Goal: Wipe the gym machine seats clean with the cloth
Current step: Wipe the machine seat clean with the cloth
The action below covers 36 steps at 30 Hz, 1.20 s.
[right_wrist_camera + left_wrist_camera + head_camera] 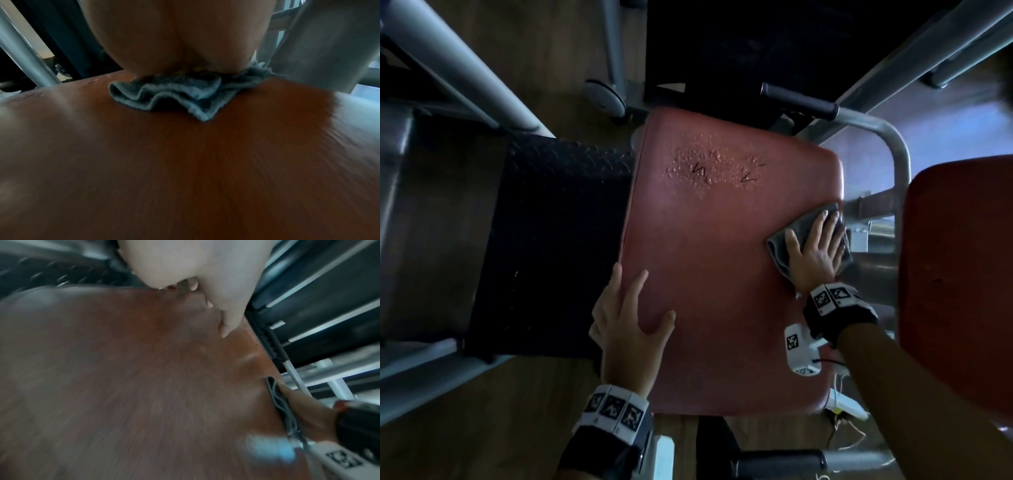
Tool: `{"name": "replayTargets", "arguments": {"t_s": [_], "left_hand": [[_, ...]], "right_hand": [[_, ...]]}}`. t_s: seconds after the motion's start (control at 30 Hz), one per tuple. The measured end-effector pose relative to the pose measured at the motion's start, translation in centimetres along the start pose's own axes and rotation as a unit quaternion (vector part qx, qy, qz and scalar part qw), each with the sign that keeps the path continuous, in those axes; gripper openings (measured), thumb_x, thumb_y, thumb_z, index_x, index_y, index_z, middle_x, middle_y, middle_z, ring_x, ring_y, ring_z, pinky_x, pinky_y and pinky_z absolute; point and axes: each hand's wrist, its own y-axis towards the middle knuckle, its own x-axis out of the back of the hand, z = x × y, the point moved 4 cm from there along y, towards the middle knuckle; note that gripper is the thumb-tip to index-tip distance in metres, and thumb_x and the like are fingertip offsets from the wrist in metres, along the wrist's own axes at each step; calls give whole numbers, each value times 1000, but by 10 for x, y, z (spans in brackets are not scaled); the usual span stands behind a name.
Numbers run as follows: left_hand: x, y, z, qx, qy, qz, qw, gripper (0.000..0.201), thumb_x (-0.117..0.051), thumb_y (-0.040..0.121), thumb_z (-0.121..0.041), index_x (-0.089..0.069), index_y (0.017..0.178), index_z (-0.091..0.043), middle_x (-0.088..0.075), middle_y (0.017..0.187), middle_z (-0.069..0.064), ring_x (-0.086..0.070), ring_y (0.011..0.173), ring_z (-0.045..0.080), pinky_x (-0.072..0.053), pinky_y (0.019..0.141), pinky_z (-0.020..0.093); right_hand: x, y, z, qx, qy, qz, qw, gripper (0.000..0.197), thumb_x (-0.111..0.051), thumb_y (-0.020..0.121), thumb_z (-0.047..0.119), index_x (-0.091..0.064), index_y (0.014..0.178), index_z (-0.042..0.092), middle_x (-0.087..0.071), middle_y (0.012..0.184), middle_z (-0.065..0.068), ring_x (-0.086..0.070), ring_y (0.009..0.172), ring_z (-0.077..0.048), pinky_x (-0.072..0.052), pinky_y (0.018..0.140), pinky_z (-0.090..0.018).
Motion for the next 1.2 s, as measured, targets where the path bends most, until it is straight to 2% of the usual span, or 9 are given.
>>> {"name": "replayTargets", "arguments": {"t_s": [0.1,0.2,0.33,0.5,0.6,0.73,0.9,1.0,1.2], "left_hand": [[-2,27,-15,-43,0,-27,999,74,-79,76,-34,-45,142,-33,-17,161,-11,-22,144,19,-21,112,53],[-9,63,-27,-54,8,-45,997,74,-78,77,-35,-45,144,-29,-21,161,-7,-24,143,23,-26,111,58],[-16,89,-30,-34,-12,-54,998,72,-78,78,-33,-46,143,-31,-24,159,-15,-24,143,18,-25,111,57],[-19,91,-22,-43,-53,-76,995,69,-80,77,-30,-51,140,-30,-28,155,-20,-27,142,7,-32,115,46],[-19,91,-22,-20,-63,-68,995,70,-81,76,-30,-50,139,-38,-26,153,-29,-26,142,4,-32,114,49],[-18,89,-27,-6,-75,-61,995,68,-80,77,-30,-51,138,-39,-26,151,-32,-25,141,-1,-31,115,48],[-18,89,-30,-3,-69,-64,996,67,-81,77,-28,-53,137,-38,-28,151,-31,-25,142,0,-33,115,45],[-18,89,-32,2,-76,-58,995,67,-80,77,-27,-52,137,-40,-27,150,-34,-25,142,1,-33,114,42],[-18,89,-32,1,-70,-65,995,67,-81,76,-27,-53,136,-41,-28,150,-34,-25,141,-3,-31,113,35]], "right_hand": [[10,39,4,17,-11,9,1000,85,-27,91,67,5,154,20,9,162,-4,7,148,-27,1,120,-48],[21,78,9,43,-14,23,999,80,-31,95,62,7,154,23,10,162,-2,7,148,-26,-1,119,-48],[34,127,19,86,-42,60,994,79,-31,95,61,8,153,25,10,162,1,7,148,-25,-1,119,-47],[48,175,50,173,-94,94,976,64,-35,96,57,-19,150,27,-21,157,0,-15,144,-26,-11,115,-46],[50,176,75,214,-123,129,960,62,-34,95,59,-23,150,29,-27,155,-4,-24,141,-29,-15,114,-45],[49,161,85,279,-104,123,947,66,-29,95,62,-18,152,30,-23,157,1,-21,143,-26,-13,115,-43],[59,181,58,237,-97,133,957,61,-31,95,61,-28,148,31,-31,155,2,-28,140,-25,-21,113,-46],[58,185,71,229,-84,149,958,54,-40,96,53,-35,145,30,-36,152,-2,-33,137,-29,-25,112,-47],[53,182,106,312,-48,180,932,49,-50,97,37,-43,142,19,-48,143,-9,-44,130,-29,-31,105,-36]]}}
